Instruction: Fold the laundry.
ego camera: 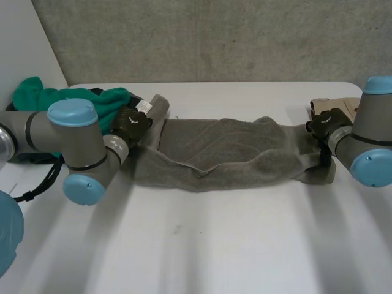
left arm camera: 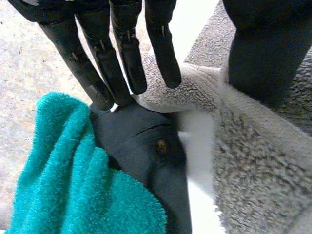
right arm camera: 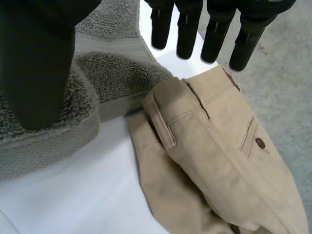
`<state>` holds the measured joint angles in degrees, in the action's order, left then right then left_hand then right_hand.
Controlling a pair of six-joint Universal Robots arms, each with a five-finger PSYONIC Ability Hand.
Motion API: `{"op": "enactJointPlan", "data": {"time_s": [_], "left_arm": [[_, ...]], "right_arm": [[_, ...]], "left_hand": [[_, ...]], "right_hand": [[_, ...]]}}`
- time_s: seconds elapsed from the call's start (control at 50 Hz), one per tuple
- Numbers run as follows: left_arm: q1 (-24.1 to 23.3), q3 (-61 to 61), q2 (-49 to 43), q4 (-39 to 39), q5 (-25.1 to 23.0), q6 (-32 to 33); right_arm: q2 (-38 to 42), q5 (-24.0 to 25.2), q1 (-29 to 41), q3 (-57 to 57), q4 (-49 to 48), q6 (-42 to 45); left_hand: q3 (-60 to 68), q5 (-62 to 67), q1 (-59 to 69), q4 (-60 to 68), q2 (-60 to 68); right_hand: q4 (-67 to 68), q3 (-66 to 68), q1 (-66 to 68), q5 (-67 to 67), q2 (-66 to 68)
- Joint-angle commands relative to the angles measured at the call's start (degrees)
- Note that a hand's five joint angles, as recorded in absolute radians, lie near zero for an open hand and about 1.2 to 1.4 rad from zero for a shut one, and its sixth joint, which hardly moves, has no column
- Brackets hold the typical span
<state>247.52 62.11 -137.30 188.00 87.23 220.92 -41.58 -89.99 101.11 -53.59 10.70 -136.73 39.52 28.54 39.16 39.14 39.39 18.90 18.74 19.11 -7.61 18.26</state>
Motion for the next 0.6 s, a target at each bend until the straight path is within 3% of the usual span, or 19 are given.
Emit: {"op": "enactJointPlan", "data": {"time_s": [0.02, 0.3, 0.48, 0.6], "left_arm": [[-1.8, -3.3, 2.7, 7.0, 3.1, 6.1], [0.3, -3.5, 8.5, -5.1, 3.7, 0.4], [2.2, -0.6, 13.4, -21.6, -0.3, -8.9], [4.4, 2.0, 11.8, -22.6, -1.9, -8.1]], "right_arm": [[-5.3, -1.5, 2.3, -10.5, -4.8, 7.0], [-7.7, -1.3, 1.7, -5.7, 1.3, 0.3], [-10.0, 3.3, -0.8, 5.2, 26.2, -8.9], [-6.1, 9.6, -3.4, 14.3, 35.6, -14.7]], "left_hand": [[-24.6, -23.6, -24.2, -24.2, -24.5], [-28.3, -27.3, -27.9, -27.9, -28.2], [-27.1, -26.1, -26.8, -26.8, -27.0], [-25.4, -24.5, -25.1, -25.1, -25.3]], "right_hand": [[-8.9, -8.7, -9.1, 7.6, -8.3], [-8.6, -8.4, -8.8, 7.3, -7.9], [-5.4, -5.2, -5.6, 4.1, -4.7], [8.4, 8.6, 8.2, -9.7, 9.1]]}}
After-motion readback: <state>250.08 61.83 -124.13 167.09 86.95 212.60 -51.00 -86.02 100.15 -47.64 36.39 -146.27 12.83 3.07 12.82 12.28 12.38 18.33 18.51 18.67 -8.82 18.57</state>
